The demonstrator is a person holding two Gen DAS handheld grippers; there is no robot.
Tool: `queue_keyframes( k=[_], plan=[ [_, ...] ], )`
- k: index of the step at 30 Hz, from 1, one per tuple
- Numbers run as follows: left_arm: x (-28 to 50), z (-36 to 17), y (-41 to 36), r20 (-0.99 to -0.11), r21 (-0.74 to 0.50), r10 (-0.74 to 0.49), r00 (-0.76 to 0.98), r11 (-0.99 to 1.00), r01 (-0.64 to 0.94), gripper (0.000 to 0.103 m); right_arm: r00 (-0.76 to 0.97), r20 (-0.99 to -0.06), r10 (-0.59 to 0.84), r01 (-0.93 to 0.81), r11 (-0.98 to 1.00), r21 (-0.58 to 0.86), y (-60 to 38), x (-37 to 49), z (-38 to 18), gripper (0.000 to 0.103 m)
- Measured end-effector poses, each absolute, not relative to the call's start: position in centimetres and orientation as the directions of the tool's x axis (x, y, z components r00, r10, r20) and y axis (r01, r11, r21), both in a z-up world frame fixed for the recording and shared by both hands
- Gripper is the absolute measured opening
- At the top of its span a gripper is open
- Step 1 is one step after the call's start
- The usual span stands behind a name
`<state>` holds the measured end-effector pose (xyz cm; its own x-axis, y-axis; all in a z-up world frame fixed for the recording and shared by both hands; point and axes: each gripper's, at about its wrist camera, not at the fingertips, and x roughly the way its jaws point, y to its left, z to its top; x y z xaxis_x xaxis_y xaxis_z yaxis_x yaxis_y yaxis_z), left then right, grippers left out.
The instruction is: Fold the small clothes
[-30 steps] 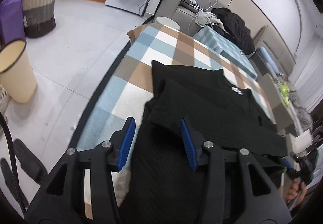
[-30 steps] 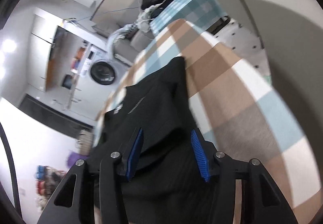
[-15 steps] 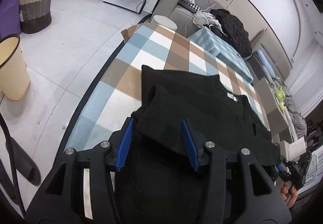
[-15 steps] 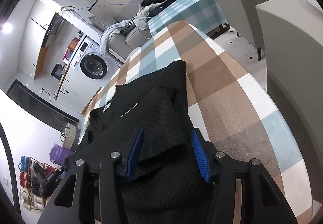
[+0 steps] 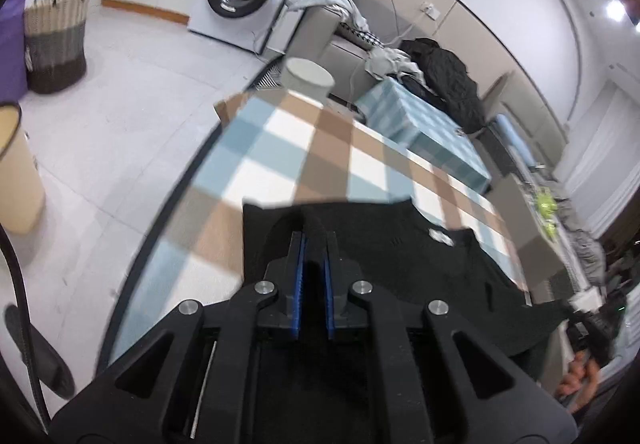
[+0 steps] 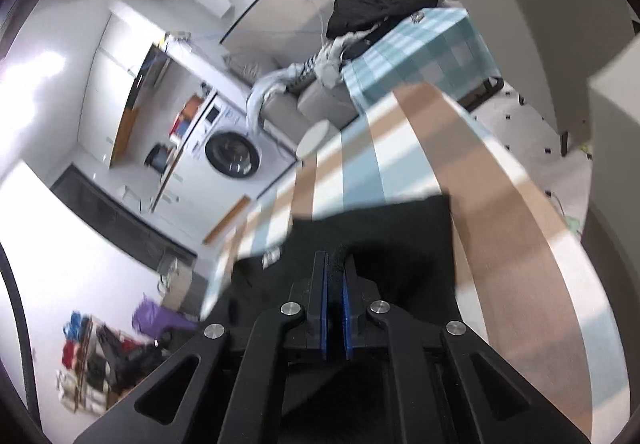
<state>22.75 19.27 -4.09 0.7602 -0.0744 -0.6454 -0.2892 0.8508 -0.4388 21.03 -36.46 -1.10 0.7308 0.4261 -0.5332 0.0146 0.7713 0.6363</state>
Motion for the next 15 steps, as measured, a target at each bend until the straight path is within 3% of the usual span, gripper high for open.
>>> queue_keyframes(
  k=[3,6,7,8,10,13,15],
  plan=[
    [25.6,-3.8,20.1,-0.644,-0.433,-0.065,0.762,0.852,-0.294,0.006,0.756,-0.524,0.393,0.057,0.757,0.651,-36.8,24.8,-0.8,0.005],
    [28.4,-4.6,21.0,-0.657,-0.440,-0.061,0.752,0.840,-0.316,0.007,0.744,-0.580,0.332,0.161,0.753,0.638,-37.3,28.3,-2.2,0.006],
    [29.2,-5.1,21.4,-0.677,-0.425,-0.033,0.735,0.833,-0.354,0.013,0.724,-0.613,0.316,0.211,0.745,0.632,-37.6,29.7,-3.3,0.011],
    [29.7,-5.4,21.6,-0.703,-0.411,-0.022,0.711,0.828,-0.381,0.027,0.715,-0.634,0.295,0.246,0.743,0.622,-37.9,30.3,-3.9,0.013],
    [29.9,-5.9,21.9,-0.721,-0.421,-0.047,0.692,0.822,-0.384,0.040,0.692,-0.670,0.268,0.299,0.739,0.604,-38.5,30.9,-4.9,0.026],
    [28.6,-5.5,21.6,-0.705,-0.390,-0.014,0.709,0.843,-0.371,0.053,0.703,-0.656,0.273,0.270,0.752,0.601,-38.8,30.0,-4.8,0.043],
    [28.0,-5.5,21.2,-0.703,-0.374,-0.003,0.711,0.852,-0.366,0.055,0.706,-0.660,0.256,0.247,0.785,0.569,-38.6,29.3,-4.3,0.043]
  ],
)
